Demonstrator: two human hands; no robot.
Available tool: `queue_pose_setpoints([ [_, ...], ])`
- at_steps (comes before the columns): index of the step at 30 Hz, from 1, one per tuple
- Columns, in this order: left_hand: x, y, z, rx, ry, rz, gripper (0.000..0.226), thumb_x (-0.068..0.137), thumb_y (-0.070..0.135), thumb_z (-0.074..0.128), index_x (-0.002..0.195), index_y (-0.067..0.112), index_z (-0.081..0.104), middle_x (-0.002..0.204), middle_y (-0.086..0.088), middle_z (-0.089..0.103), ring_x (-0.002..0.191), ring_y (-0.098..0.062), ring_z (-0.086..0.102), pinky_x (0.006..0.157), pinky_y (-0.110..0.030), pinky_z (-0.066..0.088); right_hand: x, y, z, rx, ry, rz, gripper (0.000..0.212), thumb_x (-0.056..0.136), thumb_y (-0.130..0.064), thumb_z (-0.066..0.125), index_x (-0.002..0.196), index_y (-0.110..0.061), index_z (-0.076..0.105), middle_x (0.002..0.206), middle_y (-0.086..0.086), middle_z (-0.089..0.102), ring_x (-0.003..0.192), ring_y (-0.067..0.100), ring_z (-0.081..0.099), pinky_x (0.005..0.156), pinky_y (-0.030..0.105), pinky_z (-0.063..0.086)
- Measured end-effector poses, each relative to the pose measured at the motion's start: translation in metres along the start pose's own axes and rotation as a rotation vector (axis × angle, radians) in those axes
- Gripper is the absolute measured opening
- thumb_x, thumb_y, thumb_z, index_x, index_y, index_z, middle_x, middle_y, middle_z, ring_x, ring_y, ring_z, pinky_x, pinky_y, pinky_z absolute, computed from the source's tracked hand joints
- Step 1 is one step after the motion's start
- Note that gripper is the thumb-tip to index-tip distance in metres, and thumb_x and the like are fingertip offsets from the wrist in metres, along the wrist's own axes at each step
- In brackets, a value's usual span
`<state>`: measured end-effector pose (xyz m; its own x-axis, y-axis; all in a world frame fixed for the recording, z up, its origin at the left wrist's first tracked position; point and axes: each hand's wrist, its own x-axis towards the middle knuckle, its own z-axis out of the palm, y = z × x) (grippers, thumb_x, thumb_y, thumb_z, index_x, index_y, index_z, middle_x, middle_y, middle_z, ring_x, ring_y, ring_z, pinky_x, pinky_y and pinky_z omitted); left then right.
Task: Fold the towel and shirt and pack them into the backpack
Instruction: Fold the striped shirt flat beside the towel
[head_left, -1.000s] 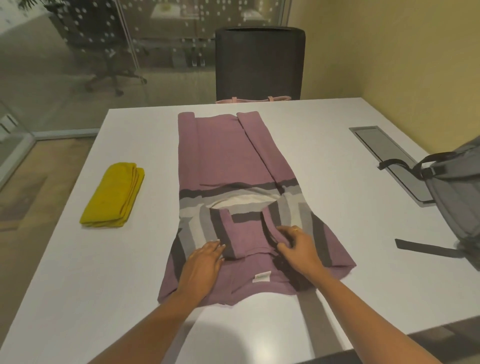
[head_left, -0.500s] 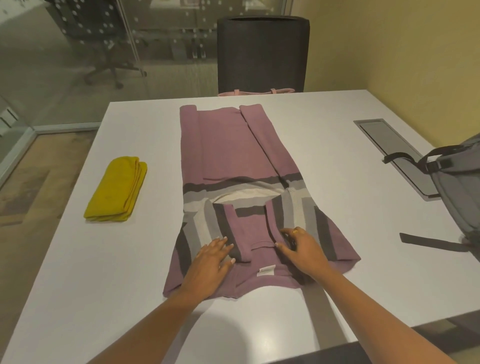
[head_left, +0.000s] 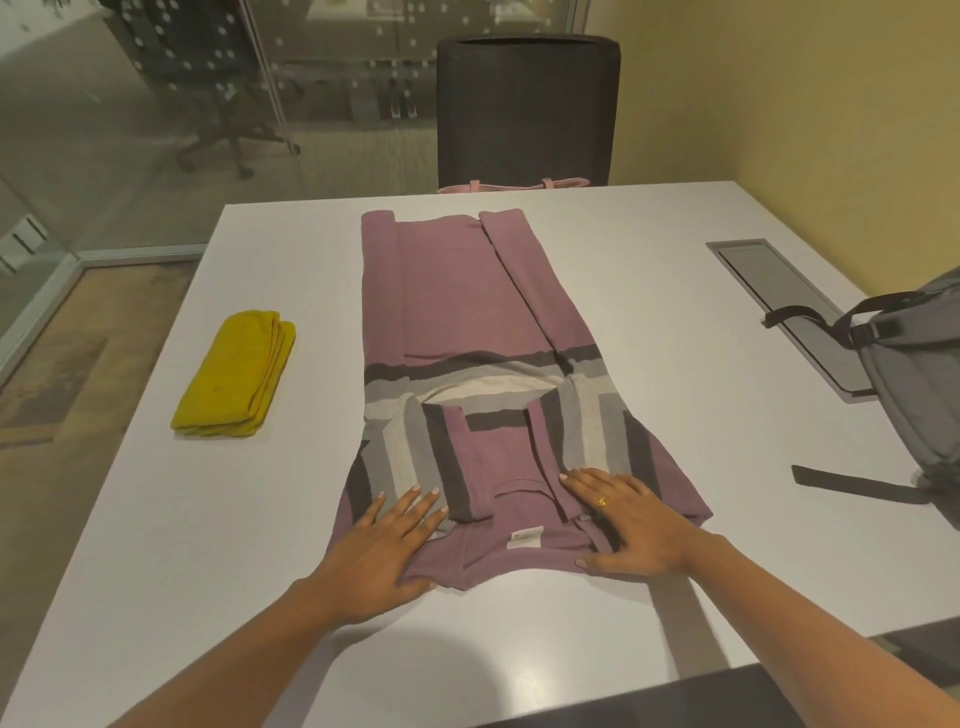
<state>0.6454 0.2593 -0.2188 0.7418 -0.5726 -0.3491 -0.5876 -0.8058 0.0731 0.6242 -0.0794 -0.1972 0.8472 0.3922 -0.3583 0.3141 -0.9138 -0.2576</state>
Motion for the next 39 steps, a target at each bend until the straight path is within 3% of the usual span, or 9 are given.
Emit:
queue_pose_setpoints([
  [6, 0.004, 0.007, -0.003, 0.059, -0.051, -0.003, 0.049, 0.086, 0.045, 0.030, 0.123, 0.027, 0.058, 0.125, 0.004, 0.063, 0.112, -0.016, 0.062, 0.081, -0.038, 0.055, -0.003, 0.002, -0.006, -0.028, -0.100, -0.038, 0.105, 0.071, -0.069, 0.045, 0.148, -0.023, -0.010, 0.152, -0.016, -0.006, 0.140, 0.002, -0.008, 0.116, 0.033, -0.004],
  [10, 0.005, 0.012, -0.021, -0.101, -0.053, 0.024, 0.093, 0.070, 0.060, -0.018, 0.145, 0.027, 0.026, 0.155, 0.006, 0.016, 0.145, -0.014, 0.016, 0.117, -0.039, 0.016, 0.000, -0.001, -0.005, -0.004, 0.020, -0.020, 0.070, 0.086, -0.043, 0.033, 0.149, -0.022, 0.011, 0.155, -0.004, 0.019, 0.142, 0.012, 0.020, 0.115, 0.030, 0.017],
  [15, 0.006, 0.007, -0.036, -0.399, -0.084, -0.032, 0.046, 0.101, 0.033, 0.025, 0.143, 0.017, 0.032, 0.150, 0.001, 0.034, 0.140, -0.016, 0.029, 0.116, -0.030, 0.022, 0.004, -0.004, -0.003, 0.225, 0.169, 0.121, 0.054, 0.095, -0.009, 0.041, 0.146, -0.022, 0.028, 0.139, 0.000, 0.049, 0.124, 0.020, 0.051, 0.101, 0.021, 0.037],
  [18, 0.008, 0.001, -0.047, -0.683, -0.101, -0.112, 0.029, 0.100, 0.028, 0.033, 0.105, 0.013, 0.058, 0.110, -0.005, 0.060, 0.107, -0.023, 0.056, 0.089, -0.027, 0.043, 0.009, -0.003, -0.011, 0.310, 0.194, 0.168, 0.041, 0.093, -0.008, 0.045, 0.133, -0.017, 0.050, 0.124, 0.001, 0.063, 0.113, 0.021, 0.059, 0.093, 0.021, 0.042],
  [22, 0.011, -0.011, -0.070, -0.811, -0.309, -0.188, 0.040, 0.098, 0.034, 0.038, 0.112, 0.004, 0.059, 0.106, -0.007, 0.061, 0.102, -0.028, 0.056, 0.084, -0.029, 0.038, 0.016, -0.007, -0.038, 0.346, 0.031, 0.200, 0.028, 0.094, -0.008, 0.044, 0.103, -0.014, 0.069, 0.096, 0.002, 0.069, 0.088, 0.019, 0.059, 0.070, 0.014, 0.042],
  [25, 0.010, -0.016, -0.089, -0.775, -0.492, -0.203, 0.039, 0.096, 0.040, 0.041, 0.110, 0.009, 0.060, 0.109, -0.007, 0.062, 0.100, -0.024, 0.057, 0.087, -0.029, 0.043, 0.016, -0.019, -0.063, 0.332, -0.176, 0.266, 0.033, 0.089, -0.002, 0.041, 0.062, -0.019, 0.052, 0.067, -0.002, 0.052, 0.064, 0.013, 0.043, 0.055, 0.016, 0.032],
  [29, 0.005, -0.024, -0.103, -0.904, -0.807, -0.168, 0.026, 0.094, 0.034, 0.047, 0.101, 0.012, 0.060, 0.090, 0.002, 0.063, 0.082, -0.012, 0.060, 0.078, -0.021, 0.049, 0.017, -0.038, -0.087, 0.201, -0.508, 0.363, 0.016, 0.076, 0.003, 0.047, 0.077, -0.011, 0.055, 0.082, 0.007, 0.054, 0.074, 0.021, 0.050, 0.055, 0.023, 0.038],
  [33, 0.001, -0.039, -0.110, -0.978, -0.963, -0.143, 0.025, 0.083, 0.034, 0.057, 0.095, 0.013, 0.064, 0.078, 0.006, 0.067, 0.064, -0.005, 0.065, 0.060, -0.012, 0.052, 0.019, -0.055, -0.100, 0.230, -0.734, 0.399, 0.039, 0.076, 0.009, 0.050, 0.114, 0.002, 0.055, 0.101, 0.010, 0.052, 0.094, 0.026, 0.055, 0.057, 0.022, 0.044],
  [39, 0.000, -0.064, -0.160, -1.019, -0.760, -0.126, 0.055, 0.048, 0.051, 0.082, 0.083, 0.011, 0.069, 0.074, 0.002, 0.072, 0.064, -0.008, 0.068, 0.056, -0.017, 0.053, 0.037, -0.045, -0.140, 0.280, -0.445, 0.334, 0.022, 0.062, -0.008, 0.060, 0.084, -0.014, 0.060, 0.082, 0.007, 0.058, 0.075, 0.022, 0.058, 0.060, 0.026, 0.045],
])
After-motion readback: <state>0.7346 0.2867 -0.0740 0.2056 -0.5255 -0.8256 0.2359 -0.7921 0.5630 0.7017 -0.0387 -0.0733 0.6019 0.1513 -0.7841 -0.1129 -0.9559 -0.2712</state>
